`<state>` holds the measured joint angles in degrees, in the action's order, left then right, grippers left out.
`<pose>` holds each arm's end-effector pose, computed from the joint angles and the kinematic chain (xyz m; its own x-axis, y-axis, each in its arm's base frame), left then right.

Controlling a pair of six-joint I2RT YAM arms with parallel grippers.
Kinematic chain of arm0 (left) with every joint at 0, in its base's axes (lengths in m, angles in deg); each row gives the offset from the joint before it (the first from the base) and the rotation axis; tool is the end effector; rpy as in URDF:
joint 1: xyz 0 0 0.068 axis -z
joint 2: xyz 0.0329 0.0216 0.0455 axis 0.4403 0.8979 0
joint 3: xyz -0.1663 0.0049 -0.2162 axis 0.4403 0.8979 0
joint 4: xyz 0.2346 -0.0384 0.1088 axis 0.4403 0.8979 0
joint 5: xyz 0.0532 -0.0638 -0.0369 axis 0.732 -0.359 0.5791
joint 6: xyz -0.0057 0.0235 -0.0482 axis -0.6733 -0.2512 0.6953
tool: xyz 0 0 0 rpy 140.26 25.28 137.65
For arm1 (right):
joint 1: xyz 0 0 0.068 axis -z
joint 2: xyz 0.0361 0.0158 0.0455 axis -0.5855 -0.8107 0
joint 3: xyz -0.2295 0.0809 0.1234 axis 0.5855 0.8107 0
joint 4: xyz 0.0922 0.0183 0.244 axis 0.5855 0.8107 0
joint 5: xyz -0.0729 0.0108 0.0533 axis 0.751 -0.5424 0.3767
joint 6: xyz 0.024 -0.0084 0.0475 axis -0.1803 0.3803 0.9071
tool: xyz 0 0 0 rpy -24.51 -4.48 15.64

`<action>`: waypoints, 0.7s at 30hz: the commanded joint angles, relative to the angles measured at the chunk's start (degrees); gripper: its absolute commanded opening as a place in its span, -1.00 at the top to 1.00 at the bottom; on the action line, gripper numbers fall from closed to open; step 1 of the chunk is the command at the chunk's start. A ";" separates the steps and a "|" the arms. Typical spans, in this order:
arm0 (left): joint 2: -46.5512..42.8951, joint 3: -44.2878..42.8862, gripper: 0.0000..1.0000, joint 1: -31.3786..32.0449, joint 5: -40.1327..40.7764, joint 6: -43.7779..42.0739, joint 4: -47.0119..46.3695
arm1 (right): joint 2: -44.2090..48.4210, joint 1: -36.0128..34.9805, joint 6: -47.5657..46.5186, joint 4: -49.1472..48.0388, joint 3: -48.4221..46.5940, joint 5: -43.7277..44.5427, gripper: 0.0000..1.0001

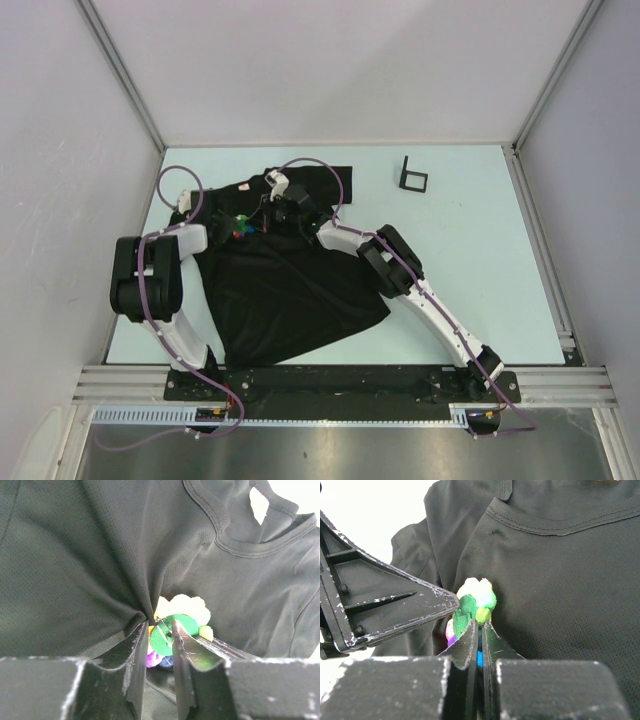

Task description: Remove the brooch from the garment

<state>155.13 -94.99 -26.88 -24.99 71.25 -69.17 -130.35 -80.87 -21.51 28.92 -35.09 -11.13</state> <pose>0.3506 0.0087 0.1520 -0.3451 -0.8087 -0.4764 -0.6321 0.5755 -0.5190 0.4190 0.4391 0.1031 -0.6040 0.0726 -0.7936 -0.7097 0.4039 0.5771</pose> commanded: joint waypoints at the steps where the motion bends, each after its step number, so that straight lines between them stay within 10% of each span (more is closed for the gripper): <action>1: 0.93 -2.61 0.45 0.23 1.69 -0.05 0.04 | 3.19 -1.37 -2.72 1.46 1.11 0.15 1.00; 21: 1.38 -4.20 0.99 0.23 1.08 -2.52 1.19 | 5.13 -2.51 -5.54 -0.65 4.27 0.42 1.00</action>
<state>157.36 -98.03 -26.88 -24.36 70.73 -67.58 -128.30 -81.73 -25.51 27.54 -31.77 -9.67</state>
